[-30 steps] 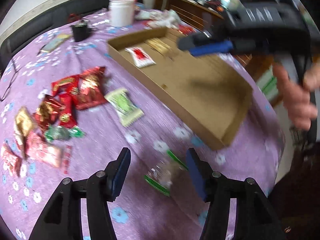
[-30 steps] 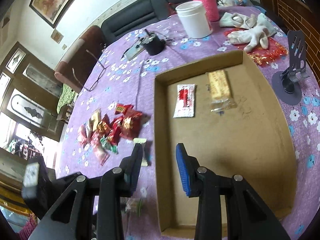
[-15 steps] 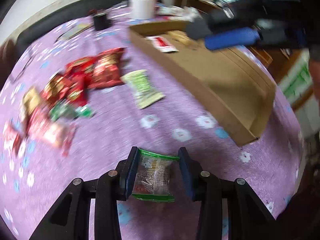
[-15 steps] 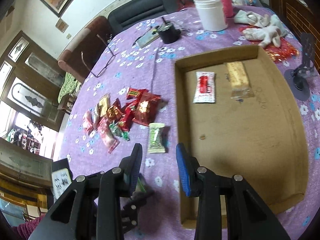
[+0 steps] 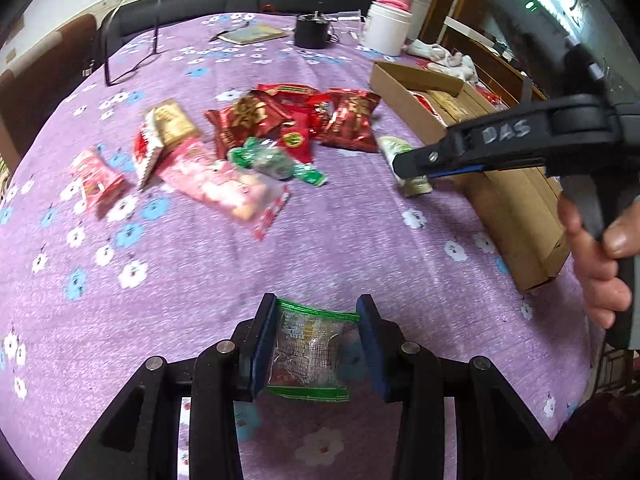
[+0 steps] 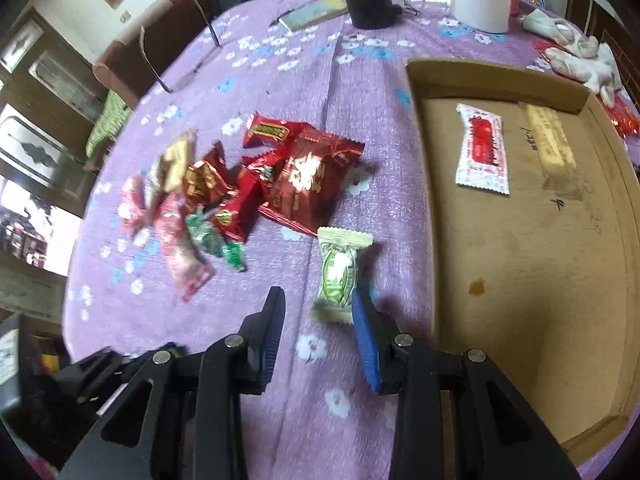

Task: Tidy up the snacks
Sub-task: 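Carry both candies over the tray and release them inside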

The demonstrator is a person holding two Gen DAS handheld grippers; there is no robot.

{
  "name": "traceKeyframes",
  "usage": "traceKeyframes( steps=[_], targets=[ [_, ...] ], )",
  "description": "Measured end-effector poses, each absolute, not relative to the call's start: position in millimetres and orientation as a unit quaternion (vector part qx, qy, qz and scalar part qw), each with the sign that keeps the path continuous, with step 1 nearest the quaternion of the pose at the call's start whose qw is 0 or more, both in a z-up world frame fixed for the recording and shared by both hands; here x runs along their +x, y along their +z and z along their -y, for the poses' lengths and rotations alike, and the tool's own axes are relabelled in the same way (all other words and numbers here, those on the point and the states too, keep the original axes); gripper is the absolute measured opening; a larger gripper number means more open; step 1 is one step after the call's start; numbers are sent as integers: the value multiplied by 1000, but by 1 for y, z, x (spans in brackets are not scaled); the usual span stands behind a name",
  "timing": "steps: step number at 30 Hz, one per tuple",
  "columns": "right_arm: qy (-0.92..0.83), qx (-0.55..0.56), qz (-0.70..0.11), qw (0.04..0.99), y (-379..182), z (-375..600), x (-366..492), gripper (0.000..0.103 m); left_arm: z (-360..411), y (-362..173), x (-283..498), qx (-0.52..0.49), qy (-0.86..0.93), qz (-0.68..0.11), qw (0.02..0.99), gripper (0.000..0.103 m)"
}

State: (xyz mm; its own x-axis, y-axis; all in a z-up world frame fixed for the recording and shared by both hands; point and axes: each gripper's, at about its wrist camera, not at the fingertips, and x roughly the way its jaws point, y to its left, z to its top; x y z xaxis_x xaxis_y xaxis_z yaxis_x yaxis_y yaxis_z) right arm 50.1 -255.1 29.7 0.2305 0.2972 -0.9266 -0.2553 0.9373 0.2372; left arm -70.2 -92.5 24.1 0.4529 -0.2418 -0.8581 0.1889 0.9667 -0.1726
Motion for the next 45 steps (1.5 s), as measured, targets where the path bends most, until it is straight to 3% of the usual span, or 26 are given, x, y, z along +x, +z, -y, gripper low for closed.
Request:
traceKeyframes(
  steps=[7,17,30,37,45],
  targets=[
    [172,1,-581,796,27,251,46,25,86,23,-69,-28,-119,-507,853,42],
    [215,24,-573,790,42,248,-6,25,90,32,-57,-29,-122,-500,857,42],
    [216,56,-548,806,61,273,-12,25,113,51,-48,4,-128,-484,865,42],
    [177,101,-525,826,73,316,-3,25,121,65,-46,18,-132,-471,872,42],
    [72,87,-530,840,45,390,-9,25,123,66,-44,15,-135,-470,872,42]
  ],
)
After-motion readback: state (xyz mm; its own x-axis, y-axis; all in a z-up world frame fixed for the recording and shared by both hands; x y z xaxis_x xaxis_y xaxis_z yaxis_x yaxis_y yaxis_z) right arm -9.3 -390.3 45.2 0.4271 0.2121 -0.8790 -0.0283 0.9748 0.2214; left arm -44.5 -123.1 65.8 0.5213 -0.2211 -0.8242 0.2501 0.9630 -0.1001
